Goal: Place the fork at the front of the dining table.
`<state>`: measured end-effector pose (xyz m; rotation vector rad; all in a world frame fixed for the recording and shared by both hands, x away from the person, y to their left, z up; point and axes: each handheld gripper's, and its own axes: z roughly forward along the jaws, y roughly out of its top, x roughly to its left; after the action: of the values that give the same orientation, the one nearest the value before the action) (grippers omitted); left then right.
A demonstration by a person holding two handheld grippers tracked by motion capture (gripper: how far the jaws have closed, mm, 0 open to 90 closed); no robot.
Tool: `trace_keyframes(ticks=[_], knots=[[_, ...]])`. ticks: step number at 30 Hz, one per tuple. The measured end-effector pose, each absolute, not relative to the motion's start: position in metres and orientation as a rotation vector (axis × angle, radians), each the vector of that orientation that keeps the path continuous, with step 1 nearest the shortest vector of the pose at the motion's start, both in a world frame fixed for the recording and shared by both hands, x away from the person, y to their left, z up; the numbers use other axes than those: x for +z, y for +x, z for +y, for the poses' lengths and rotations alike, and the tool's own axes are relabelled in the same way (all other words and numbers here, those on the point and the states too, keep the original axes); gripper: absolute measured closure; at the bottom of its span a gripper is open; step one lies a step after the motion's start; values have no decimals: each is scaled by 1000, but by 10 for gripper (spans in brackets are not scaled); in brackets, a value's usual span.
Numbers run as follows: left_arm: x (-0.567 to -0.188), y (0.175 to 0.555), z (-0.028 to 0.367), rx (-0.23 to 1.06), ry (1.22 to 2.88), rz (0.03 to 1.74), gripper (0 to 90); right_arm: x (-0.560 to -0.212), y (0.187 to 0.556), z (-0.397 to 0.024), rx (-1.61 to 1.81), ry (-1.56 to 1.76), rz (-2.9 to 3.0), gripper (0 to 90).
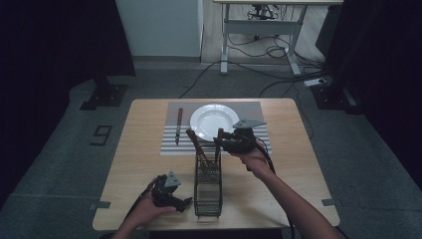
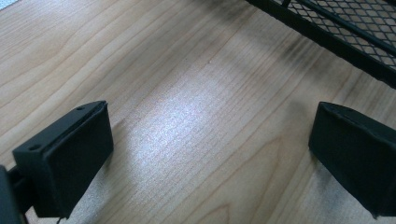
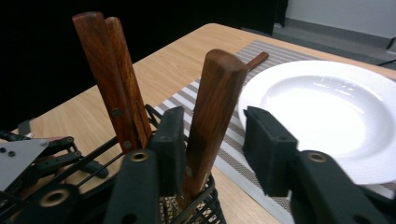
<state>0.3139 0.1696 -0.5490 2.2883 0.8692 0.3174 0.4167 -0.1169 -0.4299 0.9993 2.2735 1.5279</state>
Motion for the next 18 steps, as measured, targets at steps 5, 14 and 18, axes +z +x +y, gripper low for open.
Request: trace_keyframes(ticks=[5,14,18], knots=[[-549,314,170,317,2288,869,0,-433,418,-116,1577,1006,2296,708],[-549,314,170,318,2289,869,0,-432,418,-120,1668,1043,2284,776],[-549,314,170,316,2286,869,0,-428,416,-123,1696,1041,2260,781]])
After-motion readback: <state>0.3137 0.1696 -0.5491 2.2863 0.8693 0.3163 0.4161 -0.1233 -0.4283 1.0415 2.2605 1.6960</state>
